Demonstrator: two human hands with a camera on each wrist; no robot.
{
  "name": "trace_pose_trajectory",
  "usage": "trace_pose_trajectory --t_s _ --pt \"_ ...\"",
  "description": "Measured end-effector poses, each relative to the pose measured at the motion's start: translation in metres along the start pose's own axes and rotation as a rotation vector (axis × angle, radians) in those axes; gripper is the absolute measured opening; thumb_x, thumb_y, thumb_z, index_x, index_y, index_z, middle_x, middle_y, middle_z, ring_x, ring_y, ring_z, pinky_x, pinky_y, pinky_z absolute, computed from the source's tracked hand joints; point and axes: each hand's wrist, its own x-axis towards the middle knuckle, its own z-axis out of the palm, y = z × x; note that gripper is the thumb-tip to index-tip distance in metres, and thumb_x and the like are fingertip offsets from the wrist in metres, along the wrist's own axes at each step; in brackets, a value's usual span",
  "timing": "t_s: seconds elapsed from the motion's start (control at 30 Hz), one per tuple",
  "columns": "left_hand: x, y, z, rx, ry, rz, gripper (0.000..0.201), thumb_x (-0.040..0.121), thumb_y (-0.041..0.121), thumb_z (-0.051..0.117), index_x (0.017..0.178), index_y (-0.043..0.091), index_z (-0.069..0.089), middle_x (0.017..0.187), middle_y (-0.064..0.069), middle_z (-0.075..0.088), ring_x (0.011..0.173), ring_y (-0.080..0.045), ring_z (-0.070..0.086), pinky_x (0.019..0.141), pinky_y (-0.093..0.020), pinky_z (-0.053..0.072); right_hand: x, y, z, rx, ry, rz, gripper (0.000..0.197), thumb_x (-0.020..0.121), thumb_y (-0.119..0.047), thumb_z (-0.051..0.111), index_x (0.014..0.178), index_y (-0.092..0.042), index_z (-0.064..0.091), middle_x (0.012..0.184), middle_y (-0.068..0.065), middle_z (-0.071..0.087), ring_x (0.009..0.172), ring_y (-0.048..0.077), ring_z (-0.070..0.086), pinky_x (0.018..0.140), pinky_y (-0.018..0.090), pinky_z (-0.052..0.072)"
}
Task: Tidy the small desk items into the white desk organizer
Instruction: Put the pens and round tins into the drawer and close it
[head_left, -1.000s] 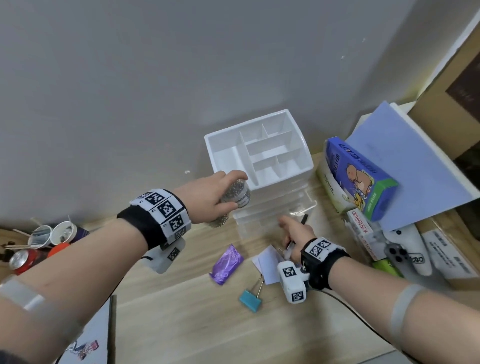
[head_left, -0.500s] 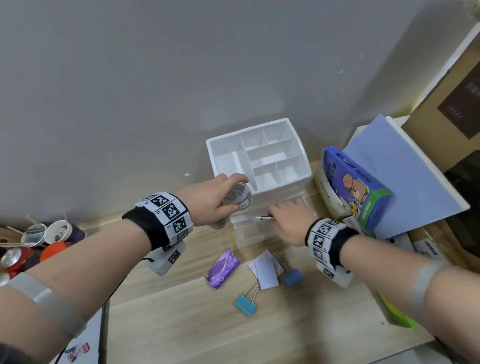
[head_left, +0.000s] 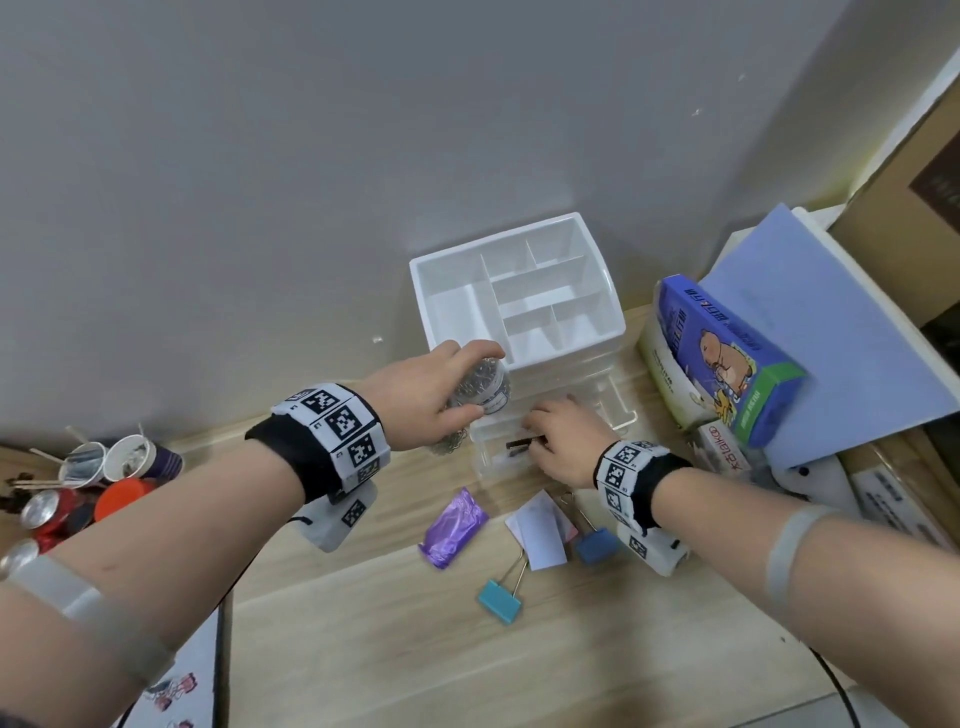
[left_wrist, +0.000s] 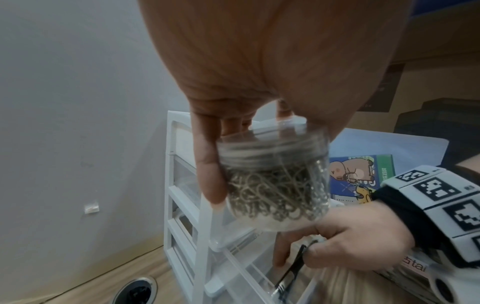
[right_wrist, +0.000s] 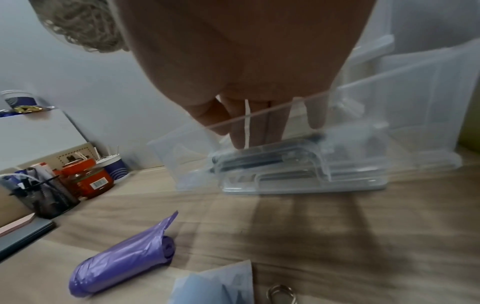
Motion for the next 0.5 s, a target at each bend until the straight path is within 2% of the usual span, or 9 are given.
trace_pose_trajectory --t_s 0.07,0.1,0.17,0.2,0.27,0.33,0.4,0.5 --pt "0.0 0.0 -0.002 0.005 0.012 0.005 0.058 0.092 0.042 0.054 0.14 0.04 0.022 0.124 -0.004 0.051 0.103 -0.03 0.061 0.09 -0.048 0.05 -0.02 -0.004 -0.003 0.049 0.151 -0.087 0.034 0.084 -0.029 0.045 0.105 -0.013 0.066 0.101 0.003 0.066 0.096 0.023 0.059 0.088 0.038 0.046" --pt "0.0 0.0 -0.003 0.008 0.017 0.009 0.058 0.092 0.041 0.054 0.14 0.04 0.022 0.125 -0.004 0.051 0.103 -0.029 0.061 0.09 -0.047 0.051 -0.031 -0.008 -0.003 0.066 0.157 -0.133 0.032 0.084 -0.031 0.042 0.099 -0.014 0.065 0.093 0.002 0.066 0.087 0.021 0.059 0.079 0.035 0.047" --pt "0.0 0.0 -0.005 0.02 0.031 0.007 0.058 0.093 0.041 0.055 0.14 0.04 0.022 0.126 -0.003 0.051 0.103 -0.028 0.061 0.089 -0.047 0.051 -0.049 -0.013 0.003 0.05 0.04 -0.169 0.027 0.085 -0.033 0.041 0.091 -0.018 0.063 0.083 -0.001 0.067 0.073 0.017 0.057 0.067 0.031 0.045" --pt "0.001 0.0 -0.006 0.027 0.042 0.002 0.058 0.093 0.041 0.055 0.14 0.041 0.022 0.127 -0.003 0.051 0.103 -0.028 0.061 0.088 -0.047 0.051 -0.053 -0.014 0.008 0.012 -0.042 -0.142 0.025 0.086 -0.033 0.043 0.093 -0.02 0.063 0.083 -0.001 0.069 0.072 0.018 0.058 0.065 0.031 0.045" --pt "0.002 -0.002 -0.008 0.025 0.062 -0.01 0.058 0.093 0.041 0.055 0.14 0.041 0.022 0.128 -0.002 0.051 0.104 -0.027 0.061 0.089 -0.046 0.051 -0.05 -0.008 0.016 -0.042 -0.133 -0.042 0.032 0.088 -0.034 0.048 0.113 -0.02 0.062 0.099 0.001 0.072 0.087 0.021 0.065 0.075 0.036 0.051" --pt "0.004 -0.005 -0.009 -0.013 0.063 -0.022 0.059 0.092 0.039 0.057 0.14 0.041 0.023 0.134 -0.003 0.051 0.111 -0.026 0.059 0.093 -0.044 0.049 -0.042 -0.001 0.021 -0.041 -0.174 0.035 0.045 0.088 -0.035 0.051 0.13 -0.019 0.055 0.115 0.005 0.07 0.103 0.025 0.065 0.085 0.043 0.055" --pt "0.007 -0.008 -0.008 -0.053 0.051 -0.034 0.059 0.092 0.037 0.059 0.141 0.039 0.025 0.137 -0.002 0.05 0.115 -0.023 0.057 0.097 -0.04 0.047 -0.035 0.0 0.022 -0.041 -0.168 0.05 0.046 0.087 -0.031 0.052 0.131 -0.016 0.053 0.118 0.009 0.068 0.106 0.028 0.065 0.086 0.044 0.055" --pt "0.011 -0.009 -0.008 -0.115 0.057 -0.038 0.059 0.092 0.034 0.061 0.141 0.037 0.028 0.132 -0.001 0.053 0.11 -0.02 0.056 0.092 -0.032 0.044 -0.028 -0.002 0.02 0.022 -0.123 0.076 0.051 0.088 -0.029 0.052 0.137 -0.014 0.05 0.127 0.011 0.065 0.111 0.029 0.062 0.09 0.043 0.053"
